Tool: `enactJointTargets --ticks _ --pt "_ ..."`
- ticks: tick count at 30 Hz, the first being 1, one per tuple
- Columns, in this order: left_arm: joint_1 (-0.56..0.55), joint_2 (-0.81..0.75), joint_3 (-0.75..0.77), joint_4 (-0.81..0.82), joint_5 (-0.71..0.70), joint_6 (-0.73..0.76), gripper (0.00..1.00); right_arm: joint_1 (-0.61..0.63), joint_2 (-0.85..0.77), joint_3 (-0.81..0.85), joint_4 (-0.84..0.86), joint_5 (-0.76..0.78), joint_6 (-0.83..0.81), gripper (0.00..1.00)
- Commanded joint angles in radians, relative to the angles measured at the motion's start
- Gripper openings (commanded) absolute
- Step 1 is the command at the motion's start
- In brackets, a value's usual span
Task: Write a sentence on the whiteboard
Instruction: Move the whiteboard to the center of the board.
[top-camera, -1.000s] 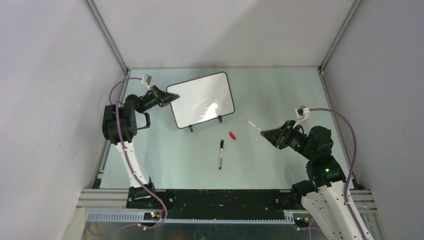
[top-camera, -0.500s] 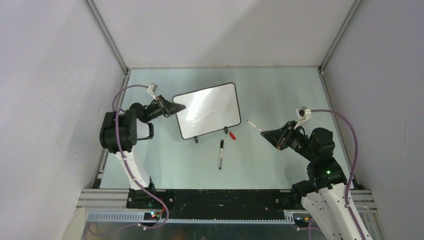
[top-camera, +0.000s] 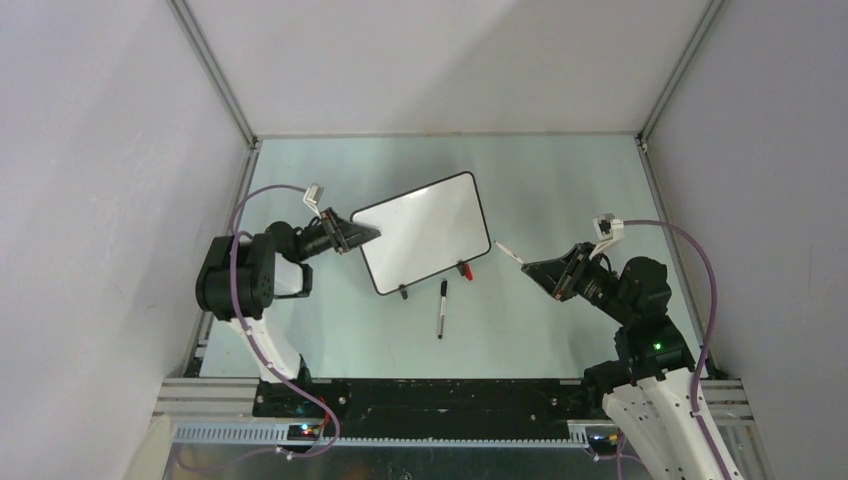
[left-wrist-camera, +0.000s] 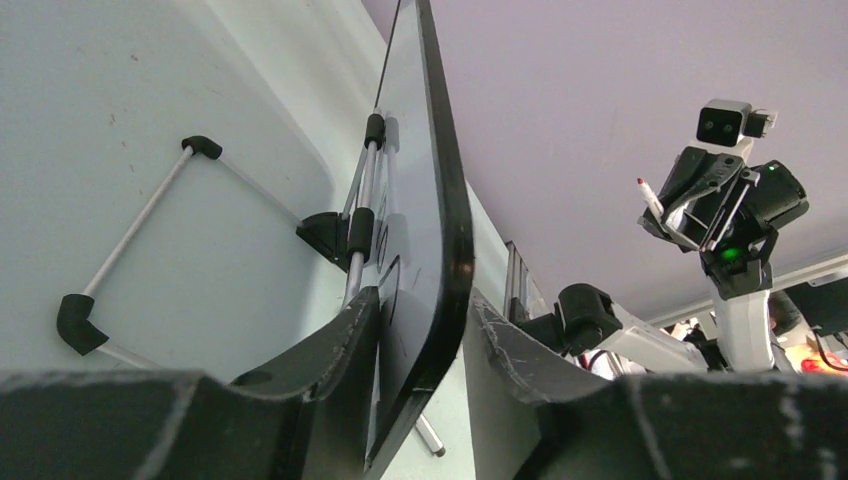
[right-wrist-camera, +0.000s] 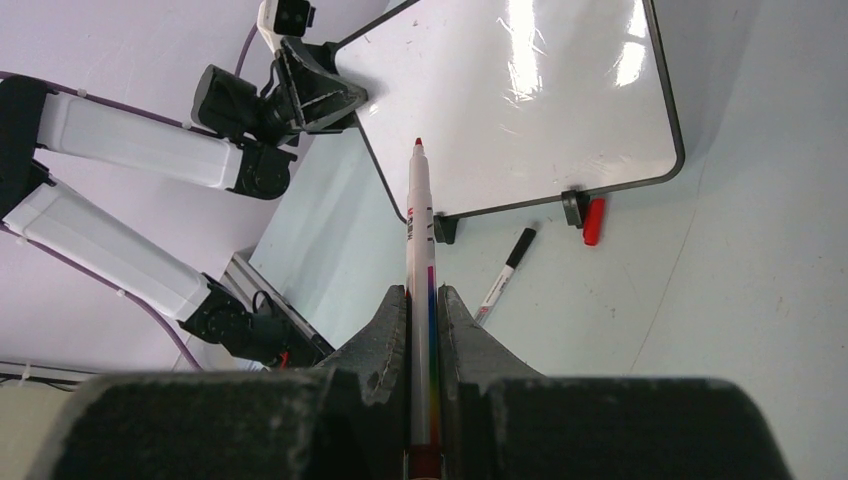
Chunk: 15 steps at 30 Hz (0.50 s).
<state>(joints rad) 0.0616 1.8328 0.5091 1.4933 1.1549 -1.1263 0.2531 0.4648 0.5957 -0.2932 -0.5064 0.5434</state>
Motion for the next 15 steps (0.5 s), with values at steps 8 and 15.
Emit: enactJointTargets --ticks 8,15 --pt "-0.008 -0.034 0.012 0.034 0.001 0.030 0.75 0.000 0.004 0.027 0.044 -0.017 0.009 0.00" --pt "0.004 -0.051 0.024 0.003 -0.028 0.058 0.99 0.000 0.012 0.027 0.041 -0.009 0.002 0.00"
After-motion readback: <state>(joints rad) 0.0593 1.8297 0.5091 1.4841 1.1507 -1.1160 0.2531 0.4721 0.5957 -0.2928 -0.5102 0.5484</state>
